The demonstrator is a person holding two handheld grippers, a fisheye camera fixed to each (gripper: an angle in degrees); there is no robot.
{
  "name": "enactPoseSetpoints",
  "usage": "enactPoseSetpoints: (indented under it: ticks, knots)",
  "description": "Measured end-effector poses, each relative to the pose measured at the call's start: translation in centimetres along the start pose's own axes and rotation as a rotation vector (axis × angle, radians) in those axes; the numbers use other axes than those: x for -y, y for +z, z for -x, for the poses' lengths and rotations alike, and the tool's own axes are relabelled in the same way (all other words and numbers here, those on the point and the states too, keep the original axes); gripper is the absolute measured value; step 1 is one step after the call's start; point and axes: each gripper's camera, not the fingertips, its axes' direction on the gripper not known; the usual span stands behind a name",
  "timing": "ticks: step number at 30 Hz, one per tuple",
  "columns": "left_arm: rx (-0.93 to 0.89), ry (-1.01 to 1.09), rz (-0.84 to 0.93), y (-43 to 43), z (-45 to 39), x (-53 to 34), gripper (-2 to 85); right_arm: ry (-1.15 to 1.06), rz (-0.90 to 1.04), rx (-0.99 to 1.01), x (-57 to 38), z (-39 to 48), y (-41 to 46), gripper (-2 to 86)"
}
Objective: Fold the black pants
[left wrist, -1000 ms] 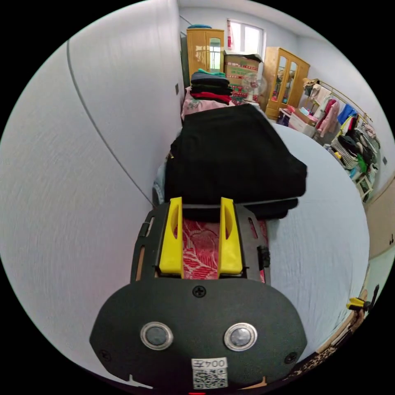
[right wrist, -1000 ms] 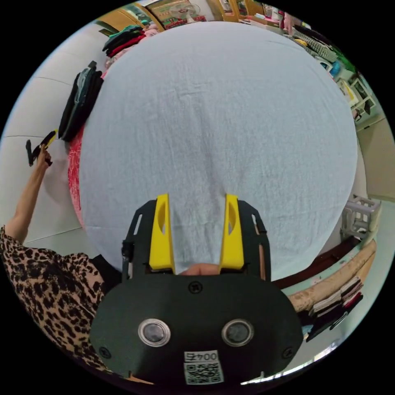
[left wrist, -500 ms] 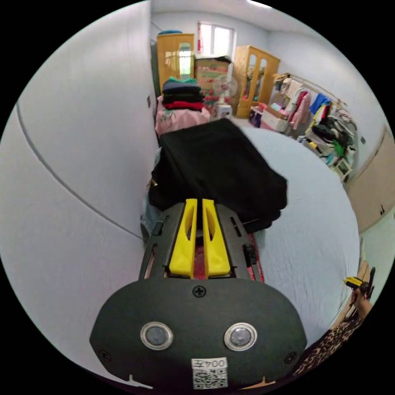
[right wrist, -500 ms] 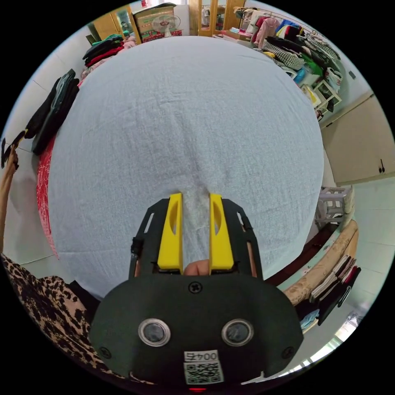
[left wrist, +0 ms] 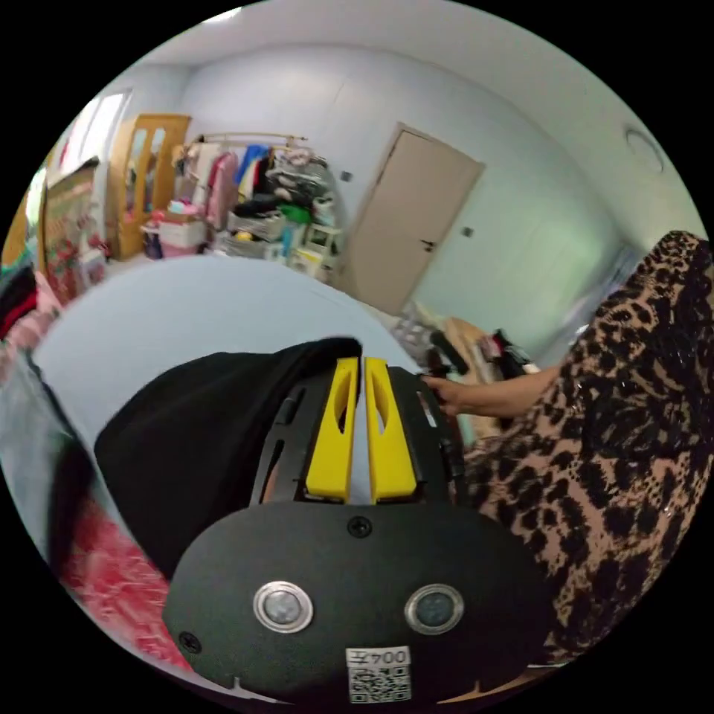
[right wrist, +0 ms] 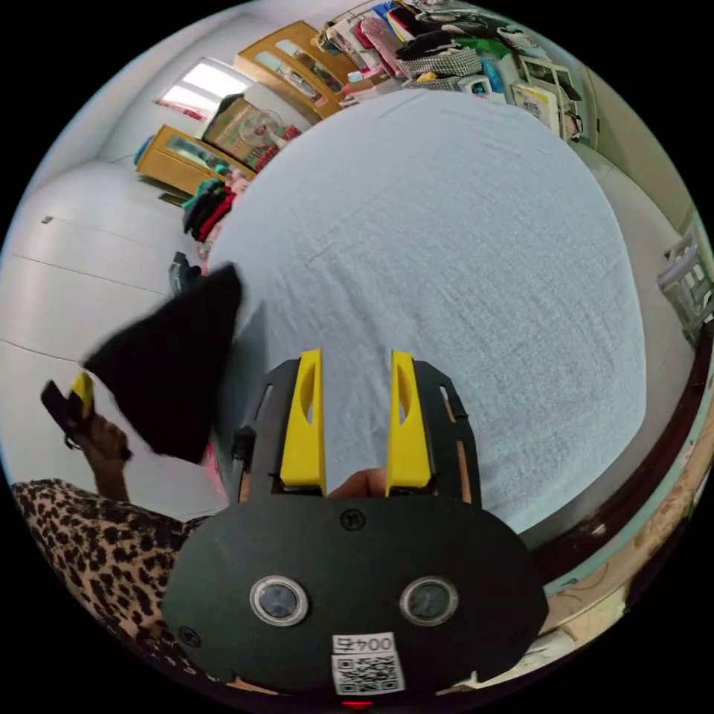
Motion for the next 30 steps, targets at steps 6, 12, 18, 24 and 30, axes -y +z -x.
enactPoseSetpoints:
  ticks: [6, 12, 18, 24, 30]
  knots:
    - [0.085, -0.276, 0.113, 2.1, -0.2, -8.2, 8.1, -0.2, 0.023, 0.001, -2.0, 4.1, -2.5, 16.4]
    - [0.314, -0.55, 0.277, 1.6, 3.4, -16.8, 16.2, -0.508, 0.106, -0.063, -5.6, 10.6, 0.9, 18.2]
    - [0.269, -0.523, 0.315, 6.4, 4.2, -15.7, 8.6, -0.715, 0.186, -0.048, -8.5, 14.6, 4.1, 18.3]
    - [0.118, -0.313, 0.021, 1.8, 0.7, -5.9, 3.7, -0.725, 0.137, 0.006, -8.9, 15.1, 1.7, 17.6]
    - [-0.073, 0.015, 0.024, 8.5, -3.1, 10.3, 4.6, -0.571, -0.059, 0.014, -8.2, 11.1, -4.6, 16.2]
